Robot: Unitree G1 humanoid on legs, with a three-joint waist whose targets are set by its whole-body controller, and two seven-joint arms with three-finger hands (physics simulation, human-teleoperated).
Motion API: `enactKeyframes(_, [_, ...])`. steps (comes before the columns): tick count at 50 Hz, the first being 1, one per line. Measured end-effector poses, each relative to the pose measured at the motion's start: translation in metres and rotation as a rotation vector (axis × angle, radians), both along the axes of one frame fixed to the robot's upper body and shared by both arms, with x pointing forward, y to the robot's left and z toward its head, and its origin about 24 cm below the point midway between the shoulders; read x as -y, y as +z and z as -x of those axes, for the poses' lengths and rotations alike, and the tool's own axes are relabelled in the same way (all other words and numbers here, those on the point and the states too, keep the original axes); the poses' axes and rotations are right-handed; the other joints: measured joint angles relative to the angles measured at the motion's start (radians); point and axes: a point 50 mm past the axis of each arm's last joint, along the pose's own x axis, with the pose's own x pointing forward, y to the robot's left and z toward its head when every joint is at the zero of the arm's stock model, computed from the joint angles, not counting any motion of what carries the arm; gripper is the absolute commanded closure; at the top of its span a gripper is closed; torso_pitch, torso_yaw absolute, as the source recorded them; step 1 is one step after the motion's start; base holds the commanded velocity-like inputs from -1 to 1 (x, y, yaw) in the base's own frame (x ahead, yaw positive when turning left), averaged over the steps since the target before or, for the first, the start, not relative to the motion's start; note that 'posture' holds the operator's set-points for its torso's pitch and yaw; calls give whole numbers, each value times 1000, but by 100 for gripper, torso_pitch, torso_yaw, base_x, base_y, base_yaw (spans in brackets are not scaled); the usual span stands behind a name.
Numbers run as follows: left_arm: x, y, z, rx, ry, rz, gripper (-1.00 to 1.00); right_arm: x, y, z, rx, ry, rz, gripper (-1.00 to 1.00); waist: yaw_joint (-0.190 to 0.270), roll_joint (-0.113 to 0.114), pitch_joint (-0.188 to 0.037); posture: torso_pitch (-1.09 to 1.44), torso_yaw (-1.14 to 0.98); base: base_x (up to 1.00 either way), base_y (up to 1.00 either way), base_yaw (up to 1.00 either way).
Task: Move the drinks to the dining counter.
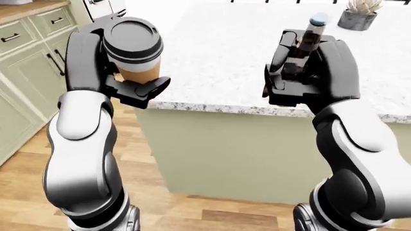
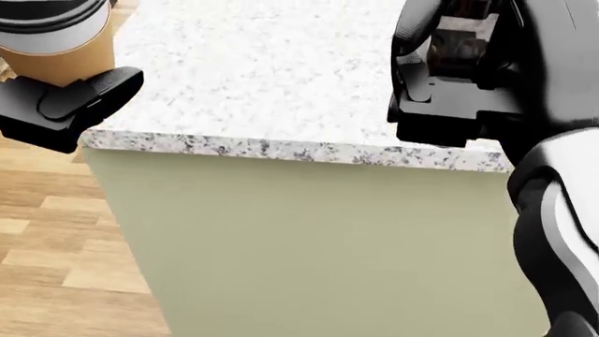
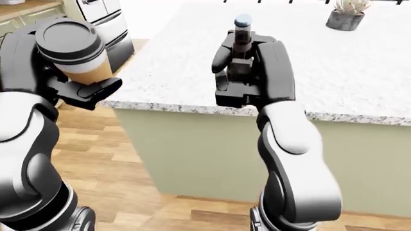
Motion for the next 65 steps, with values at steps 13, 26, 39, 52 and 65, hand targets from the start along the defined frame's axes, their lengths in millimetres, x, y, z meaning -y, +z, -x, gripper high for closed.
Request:
enactKeyframes(13, [4,-1,2,-4,-38,-9,100,8,0,0,-2,-68,-14,100,-33,83,26,0,0,0,-2,-47])
enactKeyframes(26, [-2,-6,-1,-27,-6,0,100,-6,-6,-2,-33,19,11,100,-5,22,32,0,0,0,0,0])
enactKeyframes(39, [0,-11,-4,-56,-17,2,100,-2,-13,-11,-98,-26,7,100,-21,59,30,0,0,11,0,0])
enactKeyframes(52, [-4,-7,0,-35,-2,4,100,-20,-30,-16,-128,43,37,100,-29,40,23,0,0,0,0,0])
enactKeyframes(65, [-3,-2,1,-15,-3,-5,100,-23,-49,-35,-208,12,34,100,-24,38,17,0,0,0,0,0])
